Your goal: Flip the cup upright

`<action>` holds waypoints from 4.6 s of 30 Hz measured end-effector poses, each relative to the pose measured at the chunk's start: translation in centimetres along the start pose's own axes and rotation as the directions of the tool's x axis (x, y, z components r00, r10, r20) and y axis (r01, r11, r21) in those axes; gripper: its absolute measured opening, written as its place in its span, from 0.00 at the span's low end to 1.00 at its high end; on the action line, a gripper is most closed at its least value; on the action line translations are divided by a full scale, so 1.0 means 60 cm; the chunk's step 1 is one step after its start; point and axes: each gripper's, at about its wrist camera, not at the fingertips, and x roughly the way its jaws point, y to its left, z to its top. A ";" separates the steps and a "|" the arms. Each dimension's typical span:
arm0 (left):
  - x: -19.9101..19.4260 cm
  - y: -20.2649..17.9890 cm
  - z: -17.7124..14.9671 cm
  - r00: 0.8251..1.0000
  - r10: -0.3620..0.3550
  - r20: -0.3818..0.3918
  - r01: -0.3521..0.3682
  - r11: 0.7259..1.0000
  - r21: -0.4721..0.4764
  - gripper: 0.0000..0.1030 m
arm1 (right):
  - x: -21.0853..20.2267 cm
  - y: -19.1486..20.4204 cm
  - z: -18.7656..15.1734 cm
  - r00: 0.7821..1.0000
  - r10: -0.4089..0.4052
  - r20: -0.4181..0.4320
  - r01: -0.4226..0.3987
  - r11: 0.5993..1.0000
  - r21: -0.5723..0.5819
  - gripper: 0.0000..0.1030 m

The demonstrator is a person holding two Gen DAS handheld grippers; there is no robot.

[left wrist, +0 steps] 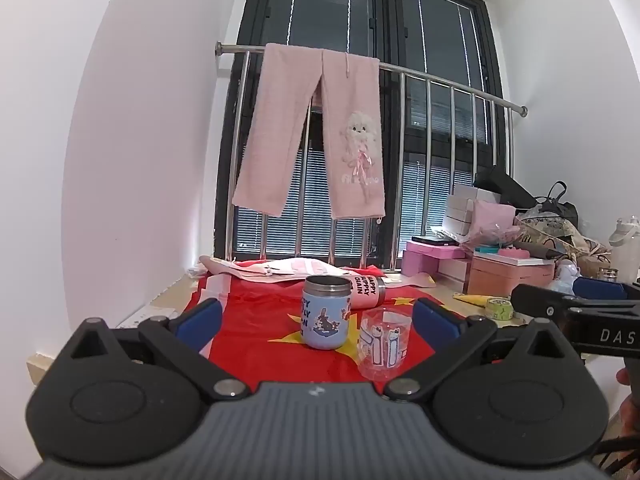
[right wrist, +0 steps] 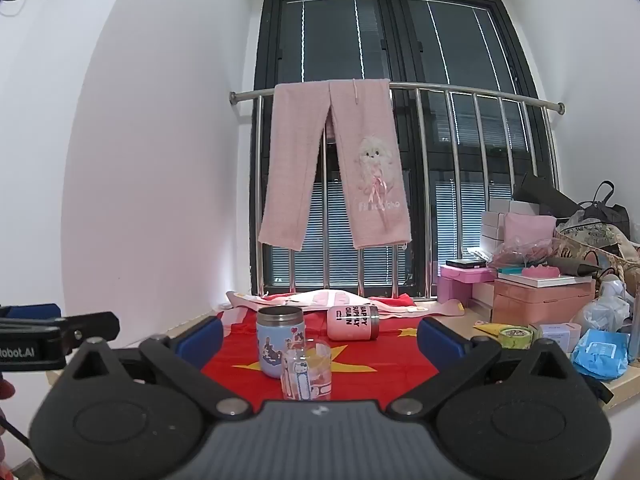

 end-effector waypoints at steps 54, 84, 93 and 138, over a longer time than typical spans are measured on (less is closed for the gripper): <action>-0.007 -0.002 0.006 1.000 -0.003 -0.002 0.003 1.000 -0.001 1.00 | 0.003 0.004 -0.001 1.000 -0.001 0.004 0.001 1.000 0.000 1.00; -0.008 -0.001 0.008 1.000 -0.005 0.002 0.005 1.000 -0.002 1.00 | 0.000 0.004 -0.001 1.000 -0.001 0.005 0.001 1.000 0.000 1.00; -0.008 -0.001 0.008 1.000 -0.005 0.002 0.005 1.000 -0.002 1.00 | 0.001 0.005 -0.002 1.000 -0.001 0.003 0.001 1.000 0.000 1.00; 0.499 -0.042 0.160 0.912 -0.122 -0.392 0.186 0.974 0.127 1.00 | 0.681 -0.084 0.118 0.716 0.174 -0.676 -0.591 0.667 -0.454 1.00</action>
